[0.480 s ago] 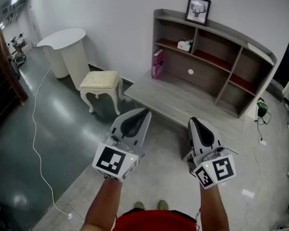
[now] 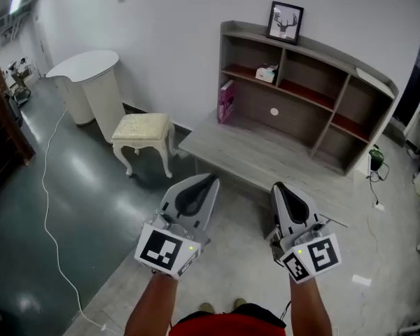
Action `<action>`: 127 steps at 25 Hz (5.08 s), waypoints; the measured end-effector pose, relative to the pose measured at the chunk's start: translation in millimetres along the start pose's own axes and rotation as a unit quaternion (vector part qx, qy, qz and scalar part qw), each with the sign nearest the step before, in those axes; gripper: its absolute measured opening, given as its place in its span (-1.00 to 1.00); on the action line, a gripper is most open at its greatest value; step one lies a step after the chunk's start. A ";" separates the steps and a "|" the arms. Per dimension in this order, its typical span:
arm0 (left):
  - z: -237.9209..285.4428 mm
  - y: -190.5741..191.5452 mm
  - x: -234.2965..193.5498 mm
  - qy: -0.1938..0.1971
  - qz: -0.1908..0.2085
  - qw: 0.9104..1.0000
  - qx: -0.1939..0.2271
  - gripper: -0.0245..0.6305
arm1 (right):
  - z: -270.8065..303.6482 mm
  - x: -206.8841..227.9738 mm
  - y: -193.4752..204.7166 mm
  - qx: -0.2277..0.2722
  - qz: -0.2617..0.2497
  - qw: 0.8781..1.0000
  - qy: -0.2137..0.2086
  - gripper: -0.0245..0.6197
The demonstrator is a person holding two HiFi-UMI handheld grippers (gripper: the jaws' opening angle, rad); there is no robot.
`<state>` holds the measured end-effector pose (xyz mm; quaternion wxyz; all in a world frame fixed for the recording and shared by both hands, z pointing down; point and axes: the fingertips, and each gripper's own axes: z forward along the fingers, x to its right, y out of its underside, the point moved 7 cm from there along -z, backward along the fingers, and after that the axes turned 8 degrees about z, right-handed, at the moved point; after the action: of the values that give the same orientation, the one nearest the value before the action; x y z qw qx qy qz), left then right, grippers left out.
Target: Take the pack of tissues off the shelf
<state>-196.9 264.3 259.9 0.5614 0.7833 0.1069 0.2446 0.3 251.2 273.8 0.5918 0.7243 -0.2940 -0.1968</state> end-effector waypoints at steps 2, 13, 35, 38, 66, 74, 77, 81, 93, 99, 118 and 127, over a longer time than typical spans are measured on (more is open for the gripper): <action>0.7 2.3 -6.1 0.005 -0.001 1.000 0.004 -0.89 | 3.4 -2.8 3.2 -0.002 -0.002 1.000 0.007 -0.91; 53.5 24.0 -35.2 0.012 -0.013 1.000 0.009 -0.89 | 39.7 32.7 14.7 0.006 -0.009 1.000 0.029 -0.91; 367.3 122.0 -100.8 -0.051 -0.017 0.998 -0.029 -0.26 | 191.8 303.1 44.0 0.004 -0.006 1.000 -0.013 -0.91; 399.6 134.7 -107.9 -0.056 -0.015 0.997 -0.045 -0.11 | 203.9 324.2 48.4 0.001 0.000 1.000 -0.012 -0.91; 602.2 254.6 -156.0 -0.006 -0.002 0.984 -0.179 0.32 | 254.7 408.1 58.5 -0.016 -0.031 0.992 0.123 -0.91; 619.9 270.2 -156.1 -0.012 -0.008 0.978 -0.208 0.32 | 244.4 433.0 56.6 -0.017 -0.029 0.991 0.131 -0.91; 627.0 275.7 -153.1 -0.007 -0.013 0.976 -0.218 0.32 | 242.3 441.3 57.8 -0.016 -0.026 0.991 0.132 -0.91; 643.2 285.4 -148.4 0.003 -0.025 0.972 -0.234 0.32 | 243.2 455.8 59.7 -0.015 -0.024 0.990 0.136 -0.91; 647.7 295.2 -152.9 0.009 -0.028 0.962 -0.271 0.32 | 238.5 455.1 59.2 -0.015 -0.020 0.989 0.146 -0.91; 645.1 293.5 -156.5 0.003 -0.033 0.965 -0.259 0.32 | 241.7 456.0 62.5 -0.014 -0.015 0.990 0.143 -0.91; 583.0 255.7 -173.0 -0.013 -0.034 0.984 -0.176 0.31 | 273.9 448.2 68.2 -0.012 -0.016 0.994 0.107 -0.91; 542.5 232.0 -150.9 0.016 -0.053 0.993 -0.105 0.31 | 291.4 444.2 71.5 -0.008 -0.012 0.997 0.080 -0.91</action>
<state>-78.2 -331.5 300.8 0.6510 0.7092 0.1311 0.2369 135.1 -266.6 306.5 0.6167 0.7365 -0.2353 -0.1477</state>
